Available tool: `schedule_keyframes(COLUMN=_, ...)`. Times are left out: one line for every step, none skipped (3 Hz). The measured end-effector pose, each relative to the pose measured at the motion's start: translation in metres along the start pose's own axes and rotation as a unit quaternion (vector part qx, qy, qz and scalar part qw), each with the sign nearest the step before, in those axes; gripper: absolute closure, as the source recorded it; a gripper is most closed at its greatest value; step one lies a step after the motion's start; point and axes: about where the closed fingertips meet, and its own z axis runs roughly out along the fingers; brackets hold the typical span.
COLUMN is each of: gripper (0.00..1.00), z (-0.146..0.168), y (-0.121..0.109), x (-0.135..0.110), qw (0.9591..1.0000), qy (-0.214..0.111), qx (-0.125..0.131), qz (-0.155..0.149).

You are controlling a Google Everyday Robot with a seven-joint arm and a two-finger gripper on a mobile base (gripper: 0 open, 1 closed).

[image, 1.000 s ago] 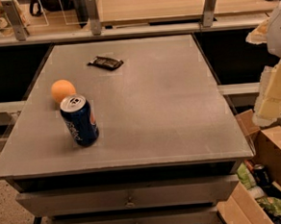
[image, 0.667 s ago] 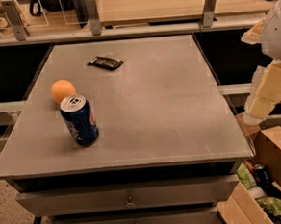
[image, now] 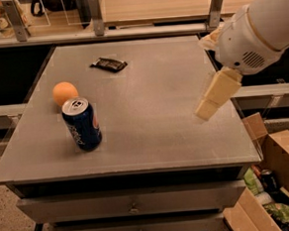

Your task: Knock pepsi can over

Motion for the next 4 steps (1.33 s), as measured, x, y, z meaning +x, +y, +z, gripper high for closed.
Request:
schedule_keyframes(gripper=0.0, z=0.042, y=-0.001, x=-0.037, qw=0.9965, qy=-0.08, qx=-0.024, qz=-0.005)
schedule_keyframes(gripper=0.0, z=0.08, y=0.007, x=-0.073, qw=0.9861, qy=-0.157, qx=-0.05, qz=-0.02)
schedule_keyframes(gripper=0.0, z=0.112, y=0.022, x=-0.107, qw=0.9716, qy=-0.224, qx=-0.07, qz=-0.033)
schedule_keyframes(gripper=0.0, z=0.13, y=0.036, x=-0.13, qw=0.9555, qy=-0.276, qx=-0.092, qz=-0.046)
